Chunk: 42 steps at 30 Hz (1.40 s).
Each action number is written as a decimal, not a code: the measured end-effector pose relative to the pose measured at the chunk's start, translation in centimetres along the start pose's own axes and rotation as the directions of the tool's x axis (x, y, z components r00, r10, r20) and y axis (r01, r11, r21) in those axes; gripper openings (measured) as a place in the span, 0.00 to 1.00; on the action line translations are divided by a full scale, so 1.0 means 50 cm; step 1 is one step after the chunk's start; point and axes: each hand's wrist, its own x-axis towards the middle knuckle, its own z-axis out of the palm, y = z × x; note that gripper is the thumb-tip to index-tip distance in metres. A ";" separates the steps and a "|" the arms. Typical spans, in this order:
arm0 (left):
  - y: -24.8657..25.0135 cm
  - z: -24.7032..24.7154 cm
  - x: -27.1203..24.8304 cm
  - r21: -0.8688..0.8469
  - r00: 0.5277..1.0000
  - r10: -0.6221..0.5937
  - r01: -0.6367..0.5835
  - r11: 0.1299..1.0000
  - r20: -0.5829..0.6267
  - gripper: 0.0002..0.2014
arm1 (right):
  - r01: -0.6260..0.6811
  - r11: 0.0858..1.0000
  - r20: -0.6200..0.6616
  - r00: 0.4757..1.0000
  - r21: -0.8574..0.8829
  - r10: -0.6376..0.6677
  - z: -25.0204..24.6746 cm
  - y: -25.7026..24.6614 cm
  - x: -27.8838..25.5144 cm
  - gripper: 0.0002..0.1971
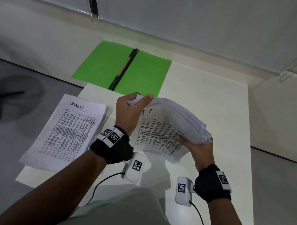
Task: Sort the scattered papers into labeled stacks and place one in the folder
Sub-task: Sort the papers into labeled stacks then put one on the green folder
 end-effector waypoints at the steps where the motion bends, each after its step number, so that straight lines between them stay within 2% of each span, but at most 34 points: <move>1: 0.002 -0.001 0.000 0.009 1.000 0.016 -0.016 1.000 -0.013 0.23 | -0.012 1.000 -0.003 1.000 -0.001 0.012 0.002 0.000 -0.001 0.22; 2: 0.006 0.000 -0.001 0.008 0.999 0.036 -0.036 0.999 -0.020 0.15 | -0.019 1.000 -0.006 1.000 -0.007 0.019 0.003 0.001 0.000 0.21; 3: 0.009 0.000 -0.003 0.006 0.999 0.051 -0.051 0.999 -0.016 0.13 | -0.022 1.000 -0.008 1.000 -0.014 0.022 0.004 0.000 0.001 0.21; 8: 0.007 -0.005 0.006 0.034 0.997 0.076 -0.075 0.997 -0.017 0.12 | -0.011 1.000 -0.026 1.000 -0.026 0.011 0.012 -0.004 0.010 0.19; 10: -0.003 -0.016 0.021 0.019 0.996 0.086 -0.086 0.996 -0.033 0.19 | -0.014 1.000 -0.017 1.000 -0.024 0.014 0.017 -0.002 0.014 0.18; 12: -0.023 -0.035 0.027 -0.020 0.995 0.077 -0.076 0.997 0.071 0.28 | -0.017 1.000 0.014 1.000 -0.025 0.018 0.025 -0.003 0.017 0.21; 14: -0.047 -0.058 0.026 0.014 0.977 -0.009 0.006 1.000 0.212 0.41 | -0.018 1.000 0.028 0.999 -0.016 0.019 0.028 -0.007 0.020 0.23; 15: -0.055 -0.070 0.023 0.067 0.967 -0.058 0.043 0.997 0.246 0.43 | -0.020 1.000 0.028 0.999 -0.003 0.020 0.026 -0.011 0.020 0.23; 17: -0.069 -0.085 0.022 0.190 0.952 -0.129 0.077 0.979 0.279 0.38 | -0.031 0.999 0.036 0.999 0.014 0.030 0.020 -0.013 0.022 0.23; 20: -0.048 -0.058 0.011 0.282 0.924 -0.148 0.046 0.958 0.352 0.27 | -0.030 0.999 0.066 0.997 0.011 0.029 0.022 -0.017 0.025 0.26; 21: -0.039 -0.045 0.009 0.269 0.932 -0.131 0.038 0.962 0.338 0.23 | -0.011 1.000 0.063 0.998 0.017 0.010 0.024 -0.020 0.026 0.27; 24: -0.023 -0.032 0.011 0.169 0.978 -0.088 0.056 0.984 0.187 0.16 | 0.024 0.999 0.011 1.000 0.040 -0.025 0.016 -0.027 0.028 0.23; 27: -0.040 -0.052 0.011 0.141 0.979 -0.129 0.107 0.984 0.156 0.20 | -0.011 1.000 0.010 1.000 -0.009 0.011 0.007 -0.016 0.019 0.16; 29: -0.048 -0.054 0.002 0.154 0.974 -0.165 0.141 0.978 0.157 0.18 | -0.027 0.999 0.021 0.999 -0.028 0.028 0.013 -0.010 0.011 0.17; 32: -0.031 -0.033 -0.008 0.125 0.979 -0.105 0.084 0.989 0.177 0.16 | 0.020 1.000 -0.020 1.000 0.006 -0.020 0.028 -0.030 0.009 0.23; 36: 0.013 -0.010 -0.009 0.065 0.989 0.016 -0.026 0.998 0.144 0.13 | 0.138 0.990 -0.070 0.988 0.013 -0.136 0.029 -0.084 0.003 0.17; 38: 0.016 -0.009 -0.014 0.043 0.987 0.040 -0.047 0.998 0.154 0.13 | 0.168 0.985 -0.085 0.983 0.032 -0.165 0.023 -0.091 -0.001 0.16; 40: -0.013 -0.016 -0.024 0.077 0.984 -0.036 0.023 0.997 0.176 0.15 | 0.133 0.991 -0.082 0.988 -0.003 -0.133 0.019 -0.066 -0.008 0.15; 42: -0.062 -0.029 -0.027 0.158 0.968 -0.172 0.144 0.977 0.182 0.18 | 0.029 0.998 -0.055 0.998 -0.060 -0.033 0.011 -0.017 -0.011 0.18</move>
